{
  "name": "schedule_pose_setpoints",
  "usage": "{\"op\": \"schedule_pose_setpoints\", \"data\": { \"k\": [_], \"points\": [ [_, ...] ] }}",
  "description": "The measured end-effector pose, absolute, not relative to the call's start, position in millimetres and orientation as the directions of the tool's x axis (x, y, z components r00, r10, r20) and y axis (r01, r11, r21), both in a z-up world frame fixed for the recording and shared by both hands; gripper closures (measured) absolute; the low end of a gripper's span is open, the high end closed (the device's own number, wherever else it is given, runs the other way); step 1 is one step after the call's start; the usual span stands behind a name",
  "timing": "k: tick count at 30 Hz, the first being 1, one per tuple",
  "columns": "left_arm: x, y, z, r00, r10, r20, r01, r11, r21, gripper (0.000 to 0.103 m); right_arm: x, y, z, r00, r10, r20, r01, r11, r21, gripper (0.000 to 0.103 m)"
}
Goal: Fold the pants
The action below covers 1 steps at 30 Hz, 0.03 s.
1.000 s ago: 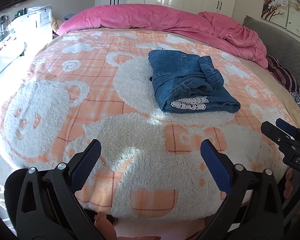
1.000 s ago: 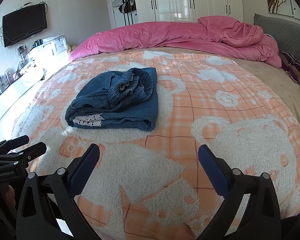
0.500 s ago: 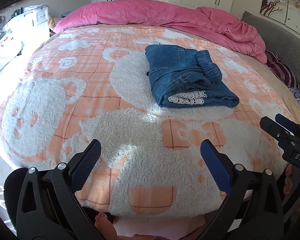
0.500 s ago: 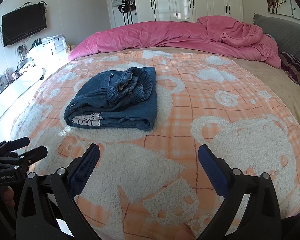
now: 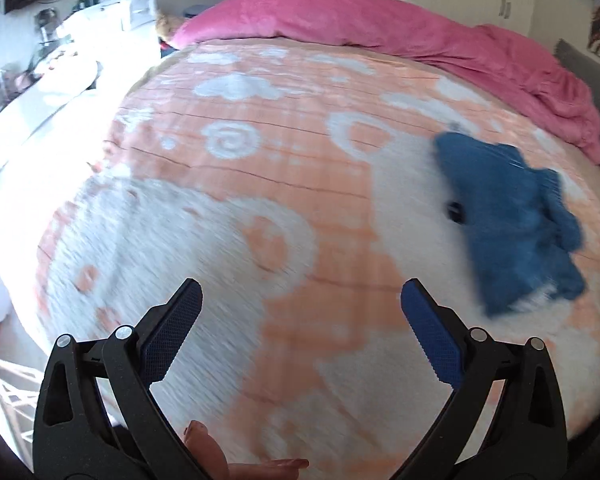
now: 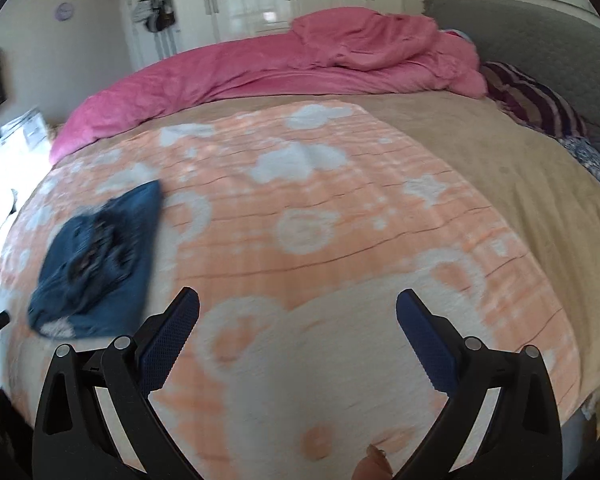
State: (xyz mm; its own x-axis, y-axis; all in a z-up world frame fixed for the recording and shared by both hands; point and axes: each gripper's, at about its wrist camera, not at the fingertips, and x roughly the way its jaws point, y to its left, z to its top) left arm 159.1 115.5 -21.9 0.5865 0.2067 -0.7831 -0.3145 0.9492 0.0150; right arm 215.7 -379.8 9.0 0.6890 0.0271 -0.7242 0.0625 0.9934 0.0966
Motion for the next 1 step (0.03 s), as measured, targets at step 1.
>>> {"op": "schedule_pose_setpoints", "data": {
  "k": [1],
  "points": [
    [171.1,135.8,-23.6,0.564,0.244,-0.789,-0.357,0.934,0.034,0.009,234.7,-406.7,5.0,0.661,-0.024,-0.75,0.114,0.991,0.069,0.005]
  ]
}}
